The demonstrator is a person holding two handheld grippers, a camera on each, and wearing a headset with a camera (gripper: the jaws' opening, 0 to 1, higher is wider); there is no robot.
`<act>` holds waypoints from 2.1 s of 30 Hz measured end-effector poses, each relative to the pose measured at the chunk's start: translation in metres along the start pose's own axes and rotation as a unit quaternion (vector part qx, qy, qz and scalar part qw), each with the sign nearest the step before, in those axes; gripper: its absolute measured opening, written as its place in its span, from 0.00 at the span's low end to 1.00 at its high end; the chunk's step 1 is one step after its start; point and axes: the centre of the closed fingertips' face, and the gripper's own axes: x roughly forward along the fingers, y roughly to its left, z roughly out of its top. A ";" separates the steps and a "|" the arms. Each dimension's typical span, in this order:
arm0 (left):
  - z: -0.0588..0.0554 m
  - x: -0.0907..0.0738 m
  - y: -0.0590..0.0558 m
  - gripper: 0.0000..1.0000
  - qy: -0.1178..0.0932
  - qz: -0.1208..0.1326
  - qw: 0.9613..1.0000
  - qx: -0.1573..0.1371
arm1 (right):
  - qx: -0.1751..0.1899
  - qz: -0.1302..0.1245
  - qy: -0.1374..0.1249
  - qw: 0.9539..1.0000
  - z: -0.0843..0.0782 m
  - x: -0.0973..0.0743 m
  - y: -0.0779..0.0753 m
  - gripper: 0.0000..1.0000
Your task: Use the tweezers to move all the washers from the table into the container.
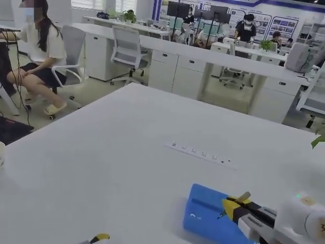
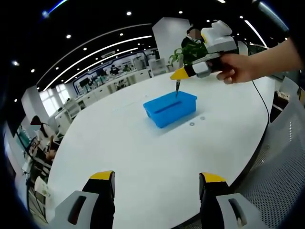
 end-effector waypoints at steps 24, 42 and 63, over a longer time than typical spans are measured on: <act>0.000 -0.001 0.002 0.72 -0.004 0.004 1.000 -0.002 | 0.028 -0.014 0.050 0.998 -0.060 -0.006 0.014 0.03; -0.001 -0.001 0.003 0.72 0.001 0.007 1.000 -0.004 | 0.043 -0.020 0.082 0.995 -0.088 0.002 -0.001 0.03; -0.001 0.000 0.003 0.71 0.003 0.007 1.000 -0.002 | 0.041 -0.012 0.074 0.996 -0.091 -0.003 0.009 0.03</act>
